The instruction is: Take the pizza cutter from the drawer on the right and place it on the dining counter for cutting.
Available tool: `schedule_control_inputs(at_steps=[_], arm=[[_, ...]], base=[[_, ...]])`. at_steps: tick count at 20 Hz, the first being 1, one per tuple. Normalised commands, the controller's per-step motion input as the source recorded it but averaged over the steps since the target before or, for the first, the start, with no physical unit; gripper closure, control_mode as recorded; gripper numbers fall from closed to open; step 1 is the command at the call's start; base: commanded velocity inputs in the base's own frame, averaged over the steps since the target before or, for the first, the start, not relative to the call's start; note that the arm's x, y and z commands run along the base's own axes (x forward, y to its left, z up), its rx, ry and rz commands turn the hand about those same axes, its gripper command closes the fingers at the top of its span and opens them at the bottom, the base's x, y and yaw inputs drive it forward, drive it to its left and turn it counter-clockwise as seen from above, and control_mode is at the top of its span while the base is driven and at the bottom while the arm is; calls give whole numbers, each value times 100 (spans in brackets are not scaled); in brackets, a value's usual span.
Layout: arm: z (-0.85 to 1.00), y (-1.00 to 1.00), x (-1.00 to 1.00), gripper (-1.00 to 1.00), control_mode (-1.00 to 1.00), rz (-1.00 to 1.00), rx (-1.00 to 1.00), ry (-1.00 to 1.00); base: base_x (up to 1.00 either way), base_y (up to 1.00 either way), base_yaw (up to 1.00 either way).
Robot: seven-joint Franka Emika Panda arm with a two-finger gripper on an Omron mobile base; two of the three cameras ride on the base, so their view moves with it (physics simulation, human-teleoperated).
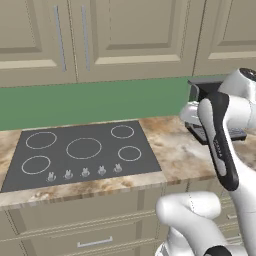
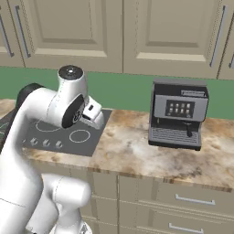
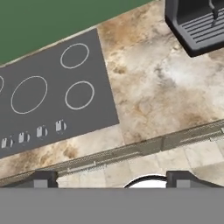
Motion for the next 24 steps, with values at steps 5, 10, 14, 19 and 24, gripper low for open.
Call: schedule_control_inputs(at_steps=[5,10,14,19,24], arm=[[-9,-86,-52,-100,-100,-13,13,-27],[-10,-61,-39,-100,-100,-12,8,-21],[-30,-56,-17,-100,-100,-5,8,-20],[-38,-74,-30,-100,-100,-5,16,-21],[-12,-77,-10,-100,-100,-13,28,-4]], base=[[0,0,0],[0,0,0],[0,0,0],[0,0,0],[0,0,0]])
